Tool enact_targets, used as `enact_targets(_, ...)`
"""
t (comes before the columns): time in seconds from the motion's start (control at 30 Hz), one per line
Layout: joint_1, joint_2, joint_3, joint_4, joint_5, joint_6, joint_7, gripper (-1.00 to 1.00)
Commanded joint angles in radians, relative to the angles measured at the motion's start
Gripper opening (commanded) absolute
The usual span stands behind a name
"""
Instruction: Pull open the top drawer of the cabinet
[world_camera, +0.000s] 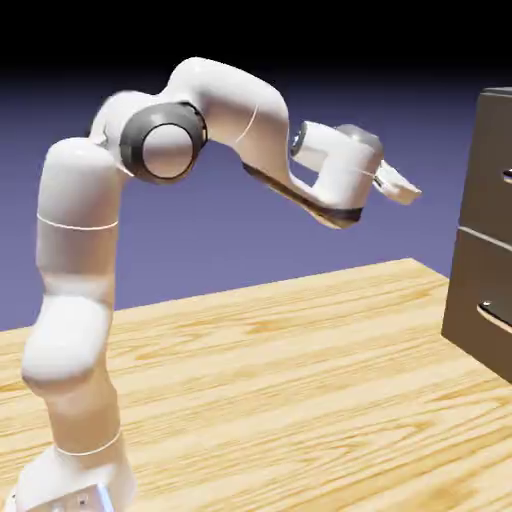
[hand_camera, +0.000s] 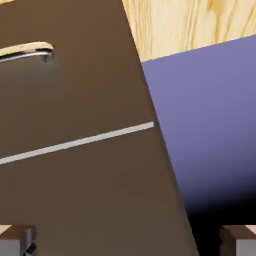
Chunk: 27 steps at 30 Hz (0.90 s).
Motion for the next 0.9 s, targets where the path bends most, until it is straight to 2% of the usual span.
enact_targets(0.0,-0.007,0.020,0.010,0.027,-0.044,0.000,-0.034,0.00)
enact_targets(0.87,-0.192,0.521,0.260,0.697,-1.121,-0.006,-0.874,0.00)
